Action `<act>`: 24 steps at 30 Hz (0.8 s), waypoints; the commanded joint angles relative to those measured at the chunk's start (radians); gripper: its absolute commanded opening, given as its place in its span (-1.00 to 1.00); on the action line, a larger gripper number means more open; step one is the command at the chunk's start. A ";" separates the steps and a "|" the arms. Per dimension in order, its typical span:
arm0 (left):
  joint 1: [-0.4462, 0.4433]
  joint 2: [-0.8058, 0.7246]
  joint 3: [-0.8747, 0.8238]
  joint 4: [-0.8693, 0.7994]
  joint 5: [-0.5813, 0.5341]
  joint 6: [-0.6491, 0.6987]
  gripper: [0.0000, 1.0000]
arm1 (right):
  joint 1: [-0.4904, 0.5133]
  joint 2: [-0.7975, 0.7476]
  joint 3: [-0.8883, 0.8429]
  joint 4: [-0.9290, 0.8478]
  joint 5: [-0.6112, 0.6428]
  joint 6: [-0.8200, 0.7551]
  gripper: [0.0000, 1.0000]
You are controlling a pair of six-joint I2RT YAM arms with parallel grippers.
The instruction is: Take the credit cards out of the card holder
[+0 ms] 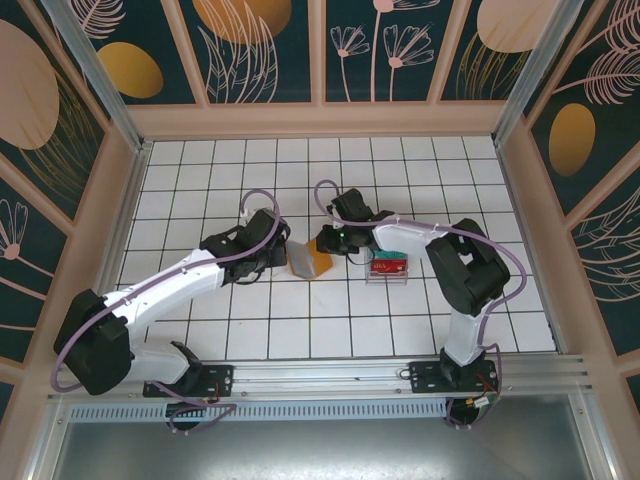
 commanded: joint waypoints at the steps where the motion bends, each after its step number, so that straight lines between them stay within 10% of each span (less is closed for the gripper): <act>1: 0.011 -0.020 -0.003 -0.035 -0.034 0.029 -1.00 | 0.001 -0.008 -0.019 -0.005 0.005 -0.001 -0.94; 24: 0.017 -0.043 -0.053 0.006 -0.022 0.042 -1.00 | 0.011 -0.014 -0.034 0.012 -0.014 0.013 -0.77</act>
